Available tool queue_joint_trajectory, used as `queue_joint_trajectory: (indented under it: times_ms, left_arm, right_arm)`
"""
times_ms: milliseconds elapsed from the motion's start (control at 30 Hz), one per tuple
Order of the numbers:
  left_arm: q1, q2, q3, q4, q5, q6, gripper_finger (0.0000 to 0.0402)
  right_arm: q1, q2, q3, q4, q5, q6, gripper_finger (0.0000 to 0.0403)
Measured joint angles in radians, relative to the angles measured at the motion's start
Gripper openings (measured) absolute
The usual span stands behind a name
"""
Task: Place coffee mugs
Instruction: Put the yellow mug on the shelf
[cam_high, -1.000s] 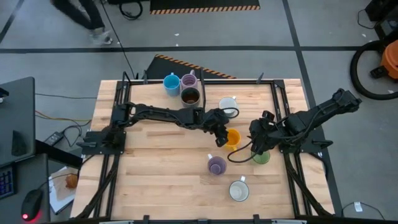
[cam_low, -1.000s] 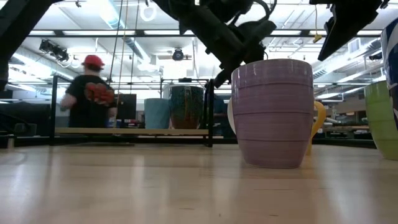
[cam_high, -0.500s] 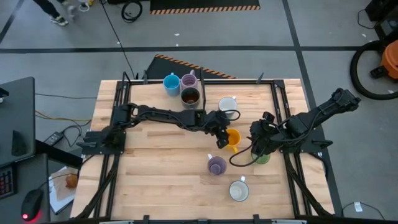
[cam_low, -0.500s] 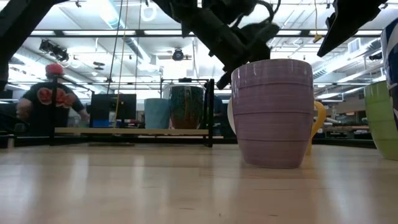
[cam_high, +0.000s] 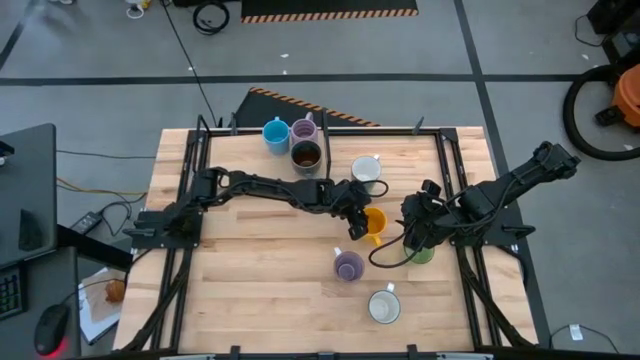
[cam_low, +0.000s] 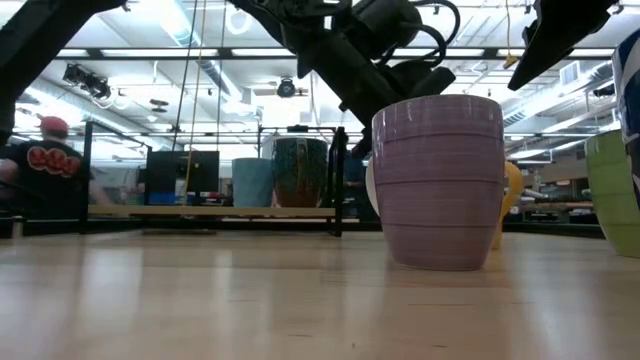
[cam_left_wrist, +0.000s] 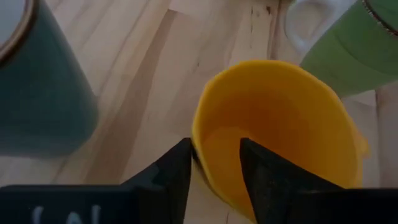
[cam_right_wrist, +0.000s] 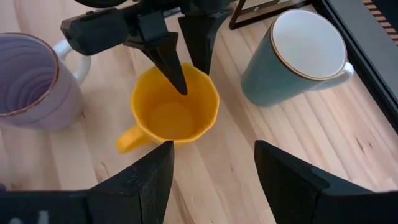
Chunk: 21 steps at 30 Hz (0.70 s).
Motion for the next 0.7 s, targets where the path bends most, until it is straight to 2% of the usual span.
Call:
queue_joint_trajectory:
  times_ms: [333, 700]
  left_arm:
    - [0.000, 0.004, -0.002, -0.013, 0.005, 0.021, 0.0036]
    - [0.003, -0.010, -0.003, -0.017, -0.011, 0.052, 0.0033]
  right_arm:
    - [0.000, 0.000, 0.000, 0.006, -0.002, -0.004, 0.0229]
    - [0.000, 0.000, 0.000, 0.006, -0.002, -0.004, 0.0229]
